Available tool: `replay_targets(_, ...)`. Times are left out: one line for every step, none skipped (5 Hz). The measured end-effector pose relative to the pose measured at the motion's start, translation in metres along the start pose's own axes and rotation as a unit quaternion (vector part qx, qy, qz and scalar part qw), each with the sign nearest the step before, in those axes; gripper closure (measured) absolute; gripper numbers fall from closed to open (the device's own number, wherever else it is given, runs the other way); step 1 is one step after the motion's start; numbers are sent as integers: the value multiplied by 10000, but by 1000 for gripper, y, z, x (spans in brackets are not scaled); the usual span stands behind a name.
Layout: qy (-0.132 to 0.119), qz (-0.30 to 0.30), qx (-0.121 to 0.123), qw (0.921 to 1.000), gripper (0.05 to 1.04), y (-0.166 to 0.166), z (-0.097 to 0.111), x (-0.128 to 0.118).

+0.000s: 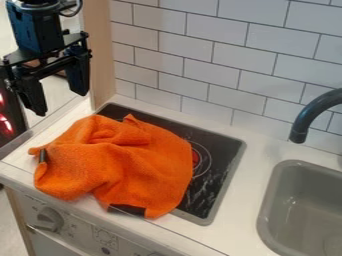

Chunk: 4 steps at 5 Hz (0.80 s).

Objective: Fold the cloth from bottom left to top right

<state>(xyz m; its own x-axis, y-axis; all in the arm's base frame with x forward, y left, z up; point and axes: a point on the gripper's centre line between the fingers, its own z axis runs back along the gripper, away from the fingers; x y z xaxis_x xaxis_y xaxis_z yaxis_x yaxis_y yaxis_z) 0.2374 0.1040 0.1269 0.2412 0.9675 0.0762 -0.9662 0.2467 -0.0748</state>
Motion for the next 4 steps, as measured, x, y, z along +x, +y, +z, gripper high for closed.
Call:
replay_targets(76,-22,67,9999,85,2,-5,-1)
replay_targets(145,-580,27,9982,85,-2,-19,6)
replay_targets(122,-1289,-61,9916,85,-12,-28,22)
replay_targets(-53,-1865,-74,9824,85,-22,-36,41)
